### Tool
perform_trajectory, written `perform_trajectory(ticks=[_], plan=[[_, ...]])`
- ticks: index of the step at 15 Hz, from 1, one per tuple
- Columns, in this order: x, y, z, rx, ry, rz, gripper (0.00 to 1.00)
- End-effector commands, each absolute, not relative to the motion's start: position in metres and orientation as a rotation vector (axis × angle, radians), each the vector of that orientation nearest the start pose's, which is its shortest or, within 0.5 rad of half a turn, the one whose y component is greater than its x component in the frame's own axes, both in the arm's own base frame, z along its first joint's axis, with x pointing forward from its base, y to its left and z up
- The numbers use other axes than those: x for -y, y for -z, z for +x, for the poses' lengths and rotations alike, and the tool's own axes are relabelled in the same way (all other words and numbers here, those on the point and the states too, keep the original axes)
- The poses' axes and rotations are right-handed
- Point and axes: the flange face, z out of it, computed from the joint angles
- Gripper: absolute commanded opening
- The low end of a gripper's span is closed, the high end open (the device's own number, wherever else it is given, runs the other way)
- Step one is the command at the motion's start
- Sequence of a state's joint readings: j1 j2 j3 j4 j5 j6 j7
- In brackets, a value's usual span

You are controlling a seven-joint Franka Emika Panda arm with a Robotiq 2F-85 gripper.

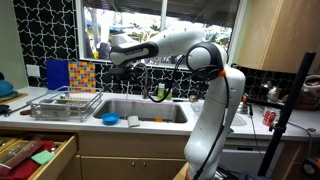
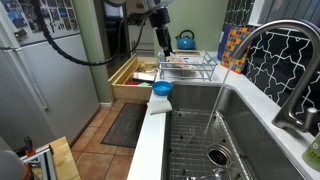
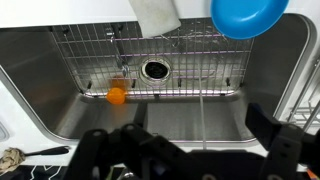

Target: Rinse the the blue bowl with running water, remove the white sponge from the drawer and use it to wipe the blue bowl

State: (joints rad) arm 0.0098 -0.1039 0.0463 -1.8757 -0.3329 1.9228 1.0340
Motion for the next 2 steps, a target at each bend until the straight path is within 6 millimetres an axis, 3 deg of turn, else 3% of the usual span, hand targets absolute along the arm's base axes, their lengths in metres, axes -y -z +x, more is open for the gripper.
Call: perform_trajectory(ticks=[1,2], plan=[[-0.0084,-0.5723,0.5469,-1.418,0.493,-2.986,1.00],[-0.0083,-0.5727,0.5473,-1.419,0.494,-2.985,1.00]])
